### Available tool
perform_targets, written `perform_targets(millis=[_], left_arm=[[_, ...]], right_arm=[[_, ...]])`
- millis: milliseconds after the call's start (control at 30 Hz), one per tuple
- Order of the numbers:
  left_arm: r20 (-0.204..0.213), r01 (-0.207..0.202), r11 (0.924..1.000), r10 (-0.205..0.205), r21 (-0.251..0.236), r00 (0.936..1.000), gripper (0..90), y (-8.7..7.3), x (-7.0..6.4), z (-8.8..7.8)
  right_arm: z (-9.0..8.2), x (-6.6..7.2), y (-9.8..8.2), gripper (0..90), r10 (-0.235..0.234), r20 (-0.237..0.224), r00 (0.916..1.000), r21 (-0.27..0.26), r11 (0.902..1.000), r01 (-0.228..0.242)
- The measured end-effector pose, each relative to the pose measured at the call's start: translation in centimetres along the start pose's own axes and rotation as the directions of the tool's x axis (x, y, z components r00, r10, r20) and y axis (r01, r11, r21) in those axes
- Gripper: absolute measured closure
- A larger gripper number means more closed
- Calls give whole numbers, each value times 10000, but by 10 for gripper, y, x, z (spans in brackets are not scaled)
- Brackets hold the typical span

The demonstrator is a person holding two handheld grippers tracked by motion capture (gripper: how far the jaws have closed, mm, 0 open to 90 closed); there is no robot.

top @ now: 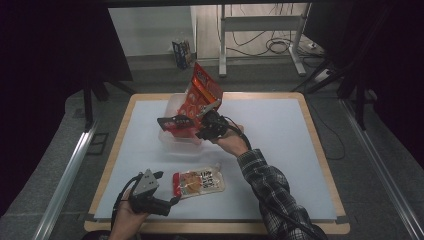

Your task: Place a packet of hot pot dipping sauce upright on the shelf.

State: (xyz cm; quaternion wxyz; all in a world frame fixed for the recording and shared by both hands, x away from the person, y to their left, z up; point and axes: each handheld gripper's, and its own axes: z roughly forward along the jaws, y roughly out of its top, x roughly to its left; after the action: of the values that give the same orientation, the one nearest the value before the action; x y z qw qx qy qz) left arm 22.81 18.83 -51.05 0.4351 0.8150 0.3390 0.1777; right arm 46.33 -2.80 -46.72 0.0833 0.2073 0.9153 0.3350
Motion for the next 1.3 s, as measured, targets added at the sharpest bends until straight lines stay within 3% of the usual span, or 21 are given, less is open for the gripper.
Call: perform_targets(millis=[167, 433, 667, 933, 1300], left_arm=[[-71, -106, 9998, 107, 181, 9999, 29, -1, -1, 2], [-234, -345, 9991, 351, 264, 9991, 17, -4, 0, 4], [-153, -63, 9999, 65, 127, 9999, 8, -5, 2, 5], [-255, -104, 9996, 111, 274, 9996, 5, -6, 3, 7], [-204, -250, 9977, 263, 626, 9994, 14, -5, 0, 9]], right_arm=[[-5, 4, -7, 532, -105, 93, 9999, 31, 9999, 105], [-16, 12, -26, 342, -88, 54, 9999, -434, 9990, 90], [-23, 23, -39, 197, -104, -162, 9998, -577, 9983, 95], [-29, 34, -54, 95, -167, -340, 9993, -592, 9981, 147], [-38, 45, -73, 0, 198, -787, 9967, -612, 9978, -247]])
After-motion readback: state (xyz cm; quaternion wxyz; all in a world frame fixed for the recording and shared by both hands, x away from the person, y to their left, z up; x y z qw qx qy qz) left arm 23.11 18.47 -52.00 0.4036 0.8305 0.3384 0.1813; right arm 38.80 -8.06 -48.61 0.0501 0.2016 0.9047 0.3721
